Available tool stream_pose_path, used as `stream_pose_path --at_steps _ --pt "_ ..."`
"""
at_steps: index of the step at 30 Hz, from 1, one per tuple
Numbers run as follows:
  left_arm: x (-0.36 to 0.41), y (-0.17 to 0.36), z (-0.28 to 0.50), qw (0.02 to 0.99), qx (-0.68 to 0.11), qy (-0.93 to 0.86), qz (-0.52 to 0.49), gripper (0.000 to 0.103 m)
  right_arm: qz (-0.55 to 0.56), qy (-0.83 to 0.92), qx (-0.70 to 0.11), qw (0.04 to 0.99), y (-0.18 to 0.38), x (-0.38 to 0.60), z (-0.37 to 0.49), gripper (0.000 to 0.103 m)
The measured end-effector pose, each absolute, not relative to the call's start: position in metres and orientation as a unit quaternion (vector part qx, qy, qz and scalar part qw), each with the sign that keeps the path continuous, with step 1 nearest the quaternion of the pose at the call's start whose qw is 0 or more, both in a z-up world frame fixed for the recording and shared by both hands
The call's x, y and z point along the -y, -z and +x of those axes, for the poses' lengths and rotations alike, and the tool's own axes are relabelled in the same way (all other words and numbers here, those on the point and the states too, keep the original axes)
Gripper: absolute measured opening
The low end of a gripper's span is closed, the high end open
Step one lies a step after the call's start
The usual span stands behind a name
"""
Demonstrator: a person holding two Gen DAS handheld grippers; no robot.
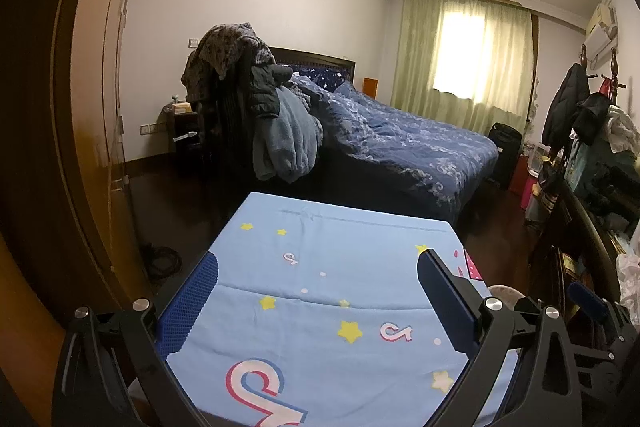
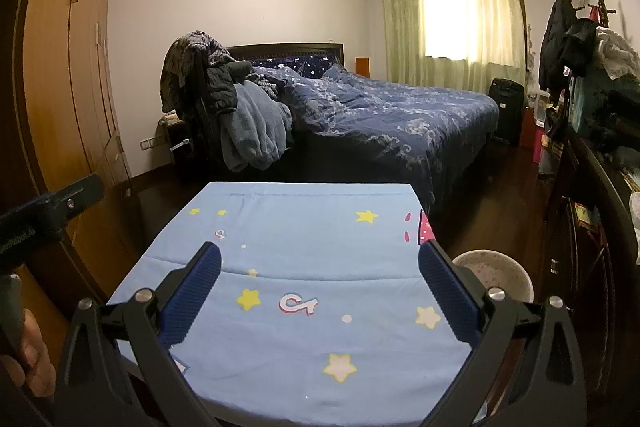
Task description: Collect trash
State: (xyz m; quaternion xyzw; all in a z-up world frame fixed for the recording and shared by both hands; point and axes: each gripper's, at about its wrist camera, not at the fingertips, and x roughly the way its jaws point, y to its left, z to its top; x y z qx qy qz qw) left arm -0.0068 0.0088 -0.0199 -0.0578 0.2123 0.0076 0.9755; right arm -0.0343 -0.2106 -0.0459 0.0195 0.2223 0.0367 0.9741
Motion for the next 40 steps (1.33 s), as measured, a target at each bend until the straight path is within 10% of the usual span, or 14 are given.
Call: stream_pose_path --at_steps 40 --pt "0.001 0.031 0.010 0.973 -0.228 -0.007 -0.039 0.099 0.027 -0.040 -0.246 0.968 0.068 0.214 -0.015 0.099"
